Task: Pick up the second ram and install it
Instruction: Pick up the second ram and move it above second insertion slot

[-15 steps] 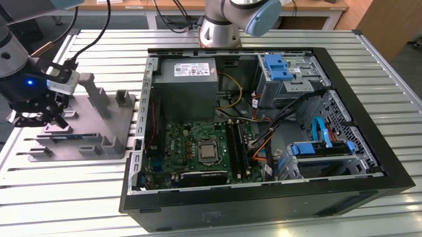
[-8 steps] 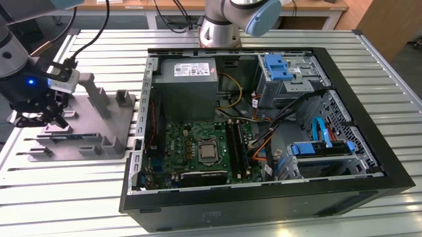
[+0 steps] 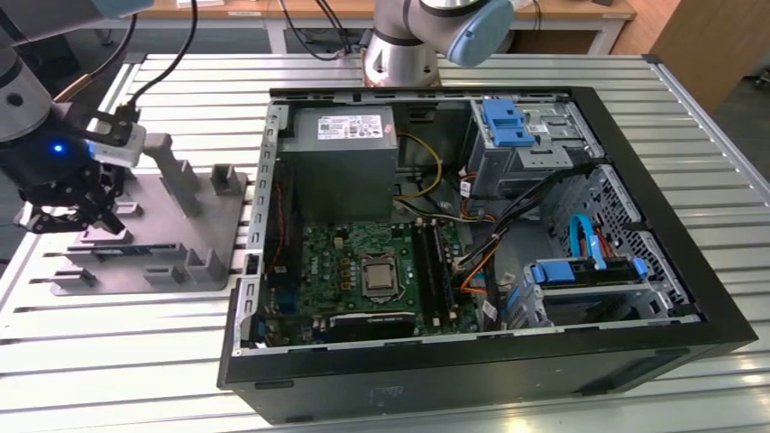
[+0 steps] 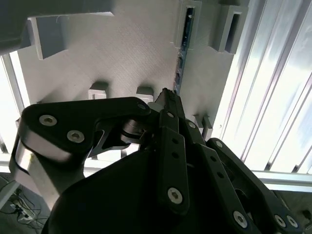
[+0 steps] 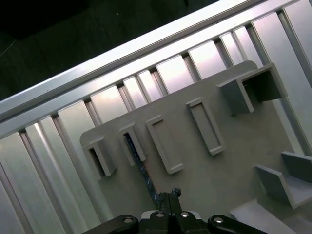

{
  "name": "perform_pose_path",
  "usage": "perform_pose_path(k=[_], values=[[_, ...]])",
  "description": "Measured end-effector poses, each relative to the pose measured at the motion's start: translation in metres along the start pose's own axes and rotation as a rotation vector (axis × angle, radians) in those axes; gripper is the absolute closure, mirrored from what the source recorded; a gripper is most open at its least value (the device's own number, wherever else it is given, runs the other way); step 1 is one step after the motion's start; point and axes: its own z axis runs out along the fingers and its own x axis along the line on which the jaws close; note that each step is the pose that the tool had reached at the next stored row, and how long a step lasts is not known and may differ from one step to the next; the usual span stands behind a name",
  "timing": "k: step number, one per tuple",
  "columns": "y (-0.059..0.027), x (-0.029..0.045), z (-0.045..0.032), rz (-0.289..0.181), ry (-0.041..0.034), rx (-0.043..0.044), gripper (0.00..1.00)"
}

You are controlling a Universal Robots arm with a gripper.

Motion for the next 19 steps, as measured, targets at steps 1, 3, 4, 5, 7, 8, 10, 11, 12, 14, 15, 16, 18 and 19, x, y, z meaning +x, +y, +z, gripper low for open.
perform_pose_path(k=[1,3,4,5,7,8,10,11,12,14,15,16,18,19], values=[[0.0,0.0,0.0,-0.006,-0.0001,-0.0001,0.9],[0.0,0.0,0.0,-0.019,-0.0001,-0.0005,0.9],[0.0,0.0,0.0,-0.025,-0.0001,-0.0007,0.9],[0.0,0.0,0.0,-0.032,-0.0002,-0.0008,0.9],[0.0,0.0,0.0,-0.045,-0.0002,-0.0012,0.9],[0.0,0.0,0.0,-0.051,-0.0002,-0.0014,0.9],[0.0,0.0,0.0,-0.063,-0.0003,-0.0016,0.9],[0.0,0.0,0.0,-0.07,-0.0003,-0.0018,0.9],[0.0,0.0,0.0,-0.076,-0.0003,-0.002,0.9],[0.0,0.0,0.0,-0.089,-0.0004,-0.0023,0.9],[0.0,0.0,0.0,-0.095,-0.0004,-0.0025,0.9],[0.0,0.0,0.0,-0.101,-0.0004,-0.0027,0.9],[0.0,0.0,0.0,-0.113,-0.0005,-0.003,0.9],[0.0,0.0,0.0,-0.12,-0.0006,-0.0031,0.9]])
